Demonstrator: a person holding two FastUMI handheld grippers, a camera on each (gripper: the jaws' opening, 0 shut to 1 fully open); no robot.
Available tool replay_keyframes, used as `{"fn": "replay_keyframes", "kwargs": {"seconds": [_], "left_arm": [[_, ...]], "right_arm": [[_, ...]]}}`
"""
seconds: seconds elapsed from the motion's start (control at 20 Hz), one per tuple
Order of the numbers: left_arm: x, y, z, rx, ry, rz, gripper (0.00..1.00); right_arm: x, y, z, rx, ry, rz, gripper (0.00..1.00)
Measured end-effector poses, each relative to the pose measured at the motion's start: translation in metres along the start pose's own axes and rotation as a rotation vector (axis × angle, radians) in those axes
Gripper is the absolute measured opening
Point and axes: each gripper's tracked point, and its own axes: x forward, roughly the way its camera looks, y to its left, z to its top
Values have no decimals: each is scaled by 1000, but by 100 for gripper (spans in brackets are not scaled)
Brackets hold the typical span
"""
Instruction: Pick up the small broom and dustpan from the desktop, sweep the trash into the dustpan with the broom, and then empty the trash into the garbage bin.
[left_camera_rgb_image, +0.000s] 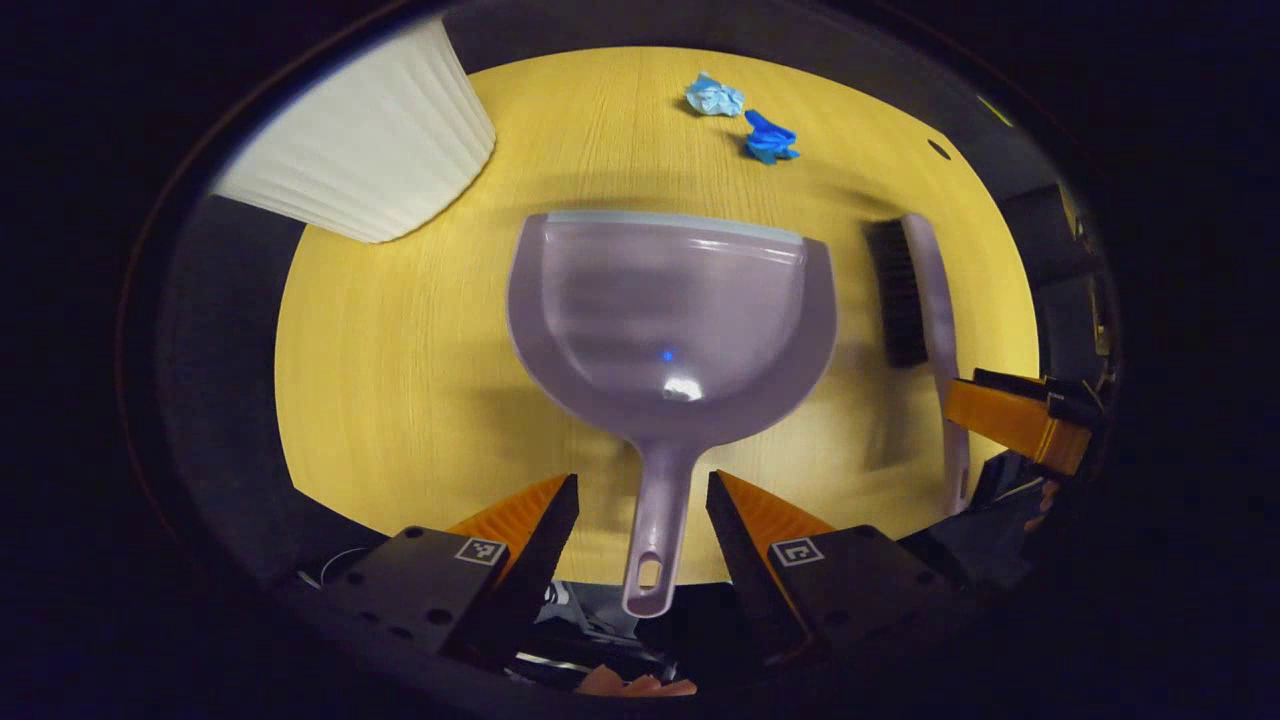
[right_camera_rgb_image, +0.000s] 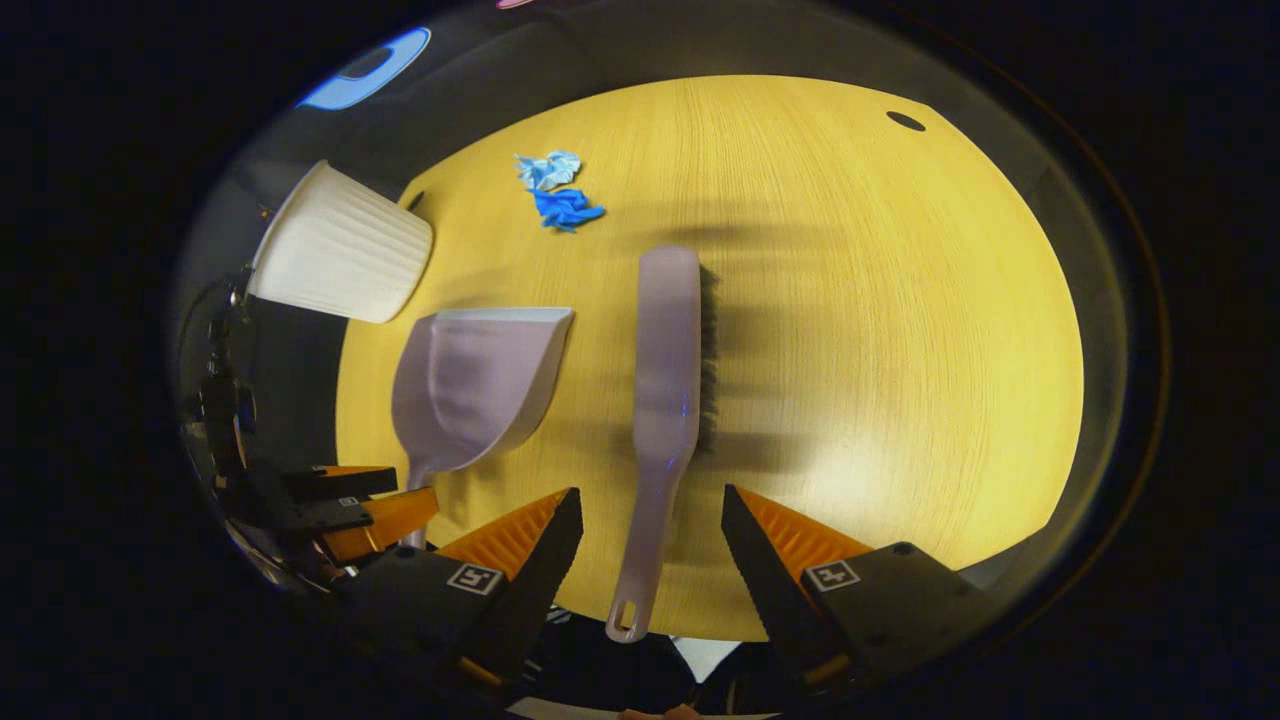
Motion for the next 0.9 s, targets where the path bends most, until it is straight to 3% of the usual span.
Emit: {"fn": "replay_keyframes", "kwargs": {"seconds": [0.25, 0.3, 0.35, 0.4, 0.45, 0.5, 0.55, 0.6, 0.65, 0.75, 0.85, 0.9], "left_arm": [[22, -5, 1, 24, 96, -58, 79], [21, -5, 3, 39, 105, -47, 78], [24, -8, 7, 38, 105, -46, 79], [26, -13, 11, 32, 113, -55, 78], [29, -14, 18, 27, 115, -45, 78], [32, -12, 23, 26, 106, -31, 78], [35, -15, 26, 25, 107, -37, 79], [36, -16, 23, 15, 106, -40, 78], [37, -17, 22, 5, 117, -45, 77], [39, -13, 22, -7, 121, -39, 78], [39, -9, 25, -2, 116, -34, 72], [39, -9, 24, 8, 113, -37, 70]], "right_arm": [[21, 24, -24, 102, 156, -28, 94], [27, 23, -23, 72, 179, -31, 85], [29, 16, -21, 55, 196, -58, 94], [33, 10, -15, 57, 191, -79, 84], [35, 5, -11, 61, 197, -90, 94], [37, 0, -12, 73, 203, -102, 84], [39, -4, -12, 73, 213, -110, 92], [38, -9, -13, 65, 216, -124, 89], [40, -12, -13, 53, 217, -138, 83], [43, -11, -11, 52, 224, -140, 80], [46, -8, -8, 58, 219, -133, 52], [46, -8, -6, 54, 219, -137, 54]]}}
